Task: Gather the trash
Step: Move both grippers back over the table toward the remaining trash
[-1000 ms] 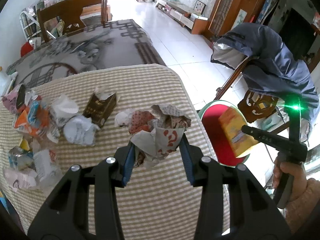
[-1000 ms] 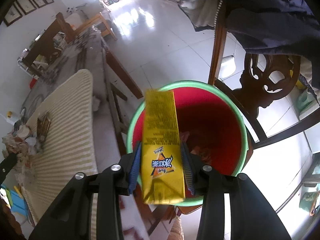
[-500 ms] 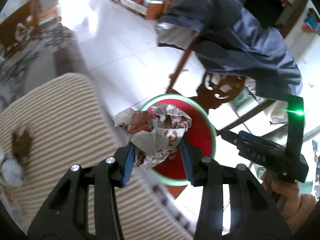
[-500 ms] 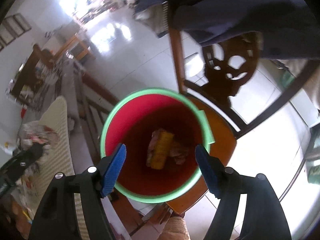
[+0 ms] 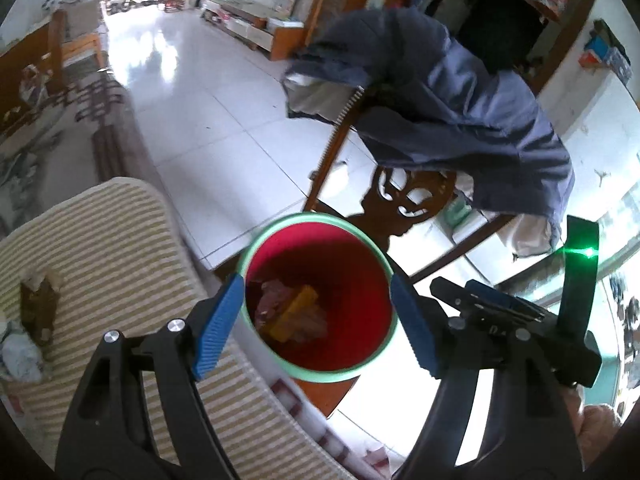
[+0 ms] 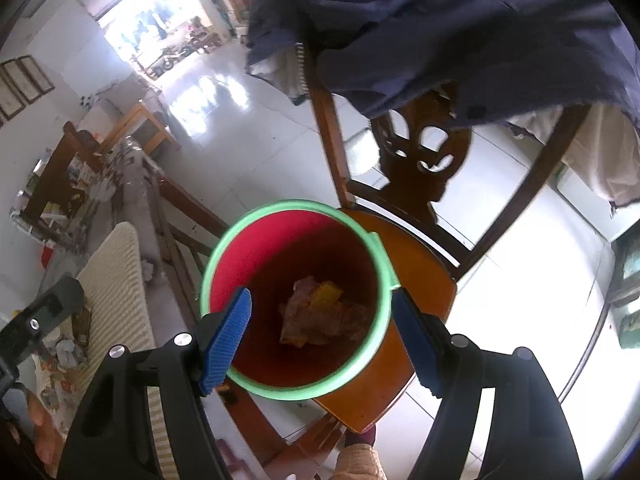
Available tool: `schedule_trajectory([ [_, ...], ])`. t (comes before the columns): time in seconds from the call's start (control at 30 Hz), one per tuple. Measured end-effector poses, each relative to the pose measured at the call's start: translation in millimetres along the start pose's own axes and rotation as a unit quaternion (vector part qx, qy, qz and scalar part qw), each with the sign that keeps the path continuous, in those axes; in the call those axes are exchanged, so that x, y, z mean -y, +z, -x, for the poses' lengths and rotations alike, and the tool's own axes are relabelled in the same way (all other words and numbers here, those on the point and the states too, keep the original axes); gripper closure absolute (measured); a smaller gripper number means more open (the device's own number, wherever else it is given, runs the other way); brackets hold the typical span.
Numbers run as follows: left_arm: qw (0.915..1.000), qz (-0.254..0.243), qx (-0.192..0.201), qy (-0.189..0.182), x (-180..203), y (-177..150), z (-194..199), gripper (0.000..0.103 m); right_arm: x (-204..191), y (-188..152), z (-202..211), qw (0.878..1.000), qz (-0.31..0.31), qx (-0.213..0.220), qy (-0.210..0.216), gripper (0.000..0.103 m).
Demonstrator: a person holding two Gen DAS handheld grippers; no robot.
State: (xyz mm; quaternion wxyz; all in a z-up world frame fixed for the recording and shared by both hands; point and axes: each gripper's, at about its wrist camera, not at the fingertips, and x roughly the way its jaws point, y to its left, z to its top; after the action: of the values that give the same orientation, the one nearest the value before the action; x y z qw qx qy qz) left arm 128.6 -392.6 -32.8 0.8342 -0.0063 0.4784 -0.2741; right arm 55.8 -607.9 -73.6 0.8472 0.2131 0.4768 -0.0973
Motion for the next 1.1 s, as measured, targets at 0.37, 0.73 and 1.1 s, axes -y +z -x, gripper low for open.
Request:
schedule_trajectory([
  [0.37,0.996,0.063,0.036,0.052,-64.6,-39.6,60.2,0.03,-74.3,-21.4,-5.4,0.997,0.069,-0.01,0.028,0.032],
  [0.73,0.9893,0.111,0.041,0.085,-141.3,-92.1,106.6,0.03,-170.2,-64.6,-10.0,0.989,0.137,-0.029,0.048,0.032],
  [1.1,0.9825,0.088,0.015,0.163,-238.6,-155.4,162.5,0.03,-258.8,-124.8,-14.6,0.976,0.195,-0.063,0.08,0.028],
])
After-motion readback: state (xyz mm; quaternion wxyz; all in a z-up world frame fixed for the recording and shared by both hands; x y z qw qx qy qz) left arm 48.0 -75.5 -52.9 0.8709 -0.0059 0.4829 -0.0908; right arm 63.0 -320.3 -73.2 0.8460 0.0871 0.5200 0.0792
